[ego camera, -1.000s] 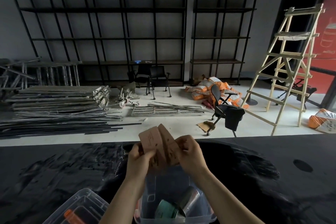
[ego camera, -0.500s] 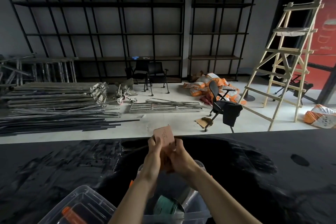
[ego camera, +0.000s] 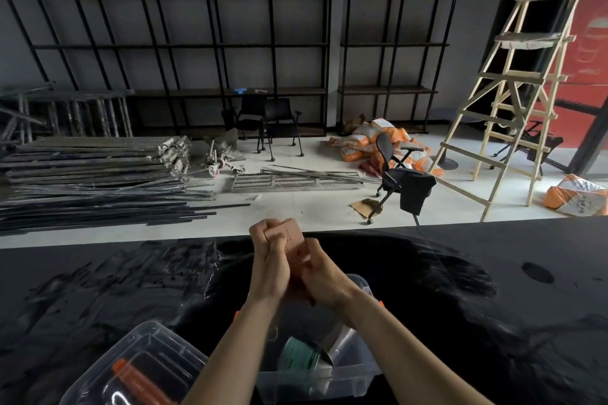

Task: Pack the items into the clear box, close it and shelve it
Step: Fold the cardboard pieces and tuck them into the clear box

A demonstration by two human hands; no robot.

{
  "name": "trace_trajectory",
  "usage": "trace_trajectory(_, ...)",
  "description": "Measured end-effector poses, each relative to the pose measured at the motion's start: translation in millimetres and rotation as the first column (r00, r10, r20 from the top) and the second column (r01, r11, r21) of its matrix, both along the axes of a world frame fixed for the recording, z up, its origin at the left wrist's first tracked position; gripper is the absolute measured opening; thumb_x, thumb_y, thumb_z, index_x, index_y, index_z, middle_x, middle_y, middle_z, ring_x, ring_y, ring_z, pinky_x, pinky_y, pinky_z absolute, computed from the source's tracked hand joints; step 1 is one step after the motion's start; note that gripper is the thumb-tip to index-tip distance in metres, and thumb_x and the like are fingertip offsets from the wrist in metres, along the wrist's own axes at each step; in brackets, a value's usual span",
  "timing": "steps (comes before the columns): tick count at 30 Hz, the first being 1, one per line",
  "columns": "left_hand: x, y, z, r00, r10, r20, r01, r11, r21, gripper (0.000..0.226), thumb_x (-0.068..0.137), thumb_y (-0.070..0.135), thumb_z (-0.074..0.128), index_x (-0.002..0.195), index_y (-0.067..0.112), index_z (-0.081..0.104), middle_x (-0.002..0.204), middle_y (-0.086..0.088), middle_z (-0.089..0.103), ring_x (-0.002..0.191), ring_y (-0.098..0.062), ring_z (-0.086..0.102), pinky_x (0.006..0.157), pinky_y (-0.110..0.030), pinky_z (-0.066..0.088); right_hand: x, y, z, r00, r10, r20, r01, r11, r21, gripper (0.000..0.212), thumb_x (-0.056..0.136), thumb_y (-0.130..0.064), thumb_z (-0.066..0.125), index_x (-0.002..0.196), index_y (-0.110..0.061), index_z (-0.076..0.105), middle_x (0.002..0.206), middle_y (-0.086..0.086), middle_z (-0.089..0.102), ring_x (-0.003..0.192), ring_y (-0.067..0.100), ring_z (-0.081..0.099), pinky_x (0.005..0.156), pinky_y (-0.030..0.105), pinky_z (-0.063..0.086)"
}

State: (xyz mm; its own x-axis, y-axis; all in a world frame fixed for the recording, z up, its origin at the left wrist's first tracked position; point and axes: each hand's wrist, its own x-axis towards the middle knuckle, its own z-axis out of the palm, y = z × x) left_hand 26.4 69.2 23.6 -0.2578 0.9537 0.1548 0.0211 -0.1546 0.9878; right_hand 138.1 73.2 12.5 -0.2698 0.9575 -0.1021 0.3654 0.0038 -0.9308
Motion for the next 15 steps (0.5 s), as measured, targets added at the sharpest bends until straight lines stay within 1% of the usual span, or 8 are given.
trace_trajectory(3, -27.8, 4.3, -13.2, 0.923, -0.036, -0.384, 0.011, 0.998, -0.067, 0.021, 0.092, 0.012, 0.059, 0.11, 0.016, 0.048, 0.092, -0.001, 0.065, 0.082, -0.024, 0.064, 0.064, -0.024, 0.049, 14.6, 4.7, -1.8, 0.988, 0.025, 0.149, -0.024, 1.0, -0.012, 0.043, 0.071, -0.018, 0.051, 0.112, -0.027, 0.052, 0.089, 0.012, 0.066, 0.069, 0.025, 0.061, 0.058, 0.045, 0.051)
trace_trajectory(5, -44.5, 0.6, -18.4, 0.824, -0.15, -0.547, 0.087, 0.986, -0.139, 0.035, 0.088, 0.022, 0.064, 0.117, 0.029, 0.046, 0.086, 0.0, 0.07, 0.075, -0.022, 0.069, 0.063, -0.034, 0.052, 20.6, 0.4, 4.8, 0.948, 0.085, 0.307, -0.084, 0.996, -0.015, 0.044, 0.083, -0.02, 0.053, 0.127, -0.028, 0.051, 0.101, 0.011, 0.066, 0.081, 0.025, 0.061, 0.07, 0.045, 0.052)
trace_trajectory(7, -52.5, -4.5, -25.2, 0.673, -0.242, -0.698, 0.16, 0.97, -0.182, 0.044, 0.088, 0.025, 0.063, 0.122, 0.042, 0.042, 0.077, 0.003, 0.07, 0.062, -0.016, 0.068, 0.055, -0.031, 0.05, 22.6, -4.6, 5.9, 0.871, 0.173, 0.46, -0.191, 0.982, -0.007, 0.036, 0.099, -0.027, 0.045, 0.135, -0.026, 0.049, 0.113, 0.005, 0.063, 0.097, 0.024, 0.06, 0.082, 0.039, 0.047)
trace_trajectory(8, -53.7, -8.0, -27.1, 0.576, -0.259, -0.776, 0.175, 0.966, -0.192, 0.04, 0.089, 0.027, 0.062, 0.119, 0.045, 0.043, 0.074, 0.005, 0.069, 0.059, -0.013, 0.066, 0.054, -0.028, 0.047, 22.8, -7.1, 4.2, 0.83, 0.201, 0.52, -0.243, 0.97, 0.012, 0.037, 0.102, -0.026, 0.042, 0.139, -0.025, 0.048, 0.122, 0.004, 0.061, 0.106, 0.025, 0.059, 0.088, 0.038, 0.047)
trace_trajectory(10, -53.4, -15.1, -29.6, 0.373, -0.243, -0.895, 0.174, 0.966, -0.19, 0.032, 0.087, 0.031, 0.061, 0.113, 0.043, 0.045, 0.08, 0.007, 0.071, 0.072, -0.014, 0.068, 0.063, -0.03, 0.043, 21.2, -13.2, -3.4, 0.777, 0.211, 0.593, -0.305, 0.95, 0.061, 0.042, 0.1, -0.019, 0.048, 0.142, -0.022, 0.046, 0.132, 0.003, 0.057, 0.118, 0.027, 0.057, 0.096, 0.039, 0.045)
trace_trajectory(11, -52.4, -17.6, -31.9, 0.276, -0.214, -0.937, 0.17, 0.97, -0.172, 0.036, 0.085, 0.032, 0.062, 0.116, 0.039, 0.045, 0.088, 0.006, 0.072, 0.086, -0.018, 0.068, 0.073, -0.033, 0.042, 21.0, -14.4, -10.0, 0.783, 0.186, 0.593, -0.287, 0.954, 0.081, 0.045, 0.097, -0.02, 0.054, 0.141, -0.022, 0.045, 0.129, 0.003, 0.059, 0.116, 0.026, 0.058, 0.093, 0.038, 0.047)
trace_trajectory(13, -48.1, -22.4, -35.3, 0.088, -0.13, -0.988, 0.144, 0.983, -0.116, 0.048, 0.08, 0.03, 0.066, 0.123, 0.031, 0.043, 0.099, 0.003, 0.073, 0.106, -0.023, 0.059, 0.09, -0.038, 0.039, 23.0, -14.6, -23.1, 0.825, 0.091, 0.558, -0.192, 0.973, 0.124, 0.044, 0.092, -0.022, 0.063, 0.131, -0.023, 0.042, 0.111, 0.001, 0.063, 0.096, 0.022, 0.063, 0.074, 0.032, 0.05)
trace_trajectory(15, -43.2, -26.5, -35.7, -0.075, -0.093, -0.993, 0.092, 0.991, -0.099, 0.048, 0.082, 0.025, 0.063, 0.127, 0.025, 0.047, 0.108, 0.001, 0.07, 0.115, -0.025, 0.051, 0.096, -0.04, 0.035, 23.2, -14.8, -32.4, 0.806, 0.046, 0.59, -0.167, 0.974, 0.153, 0.039, 0.091, -0.015, 0.061, 0.123, -0.022, 0.04, 0.097, -0.003, 0.058, 0.078, 0.018, 0.058, 0.057, 0.022, 0.041)
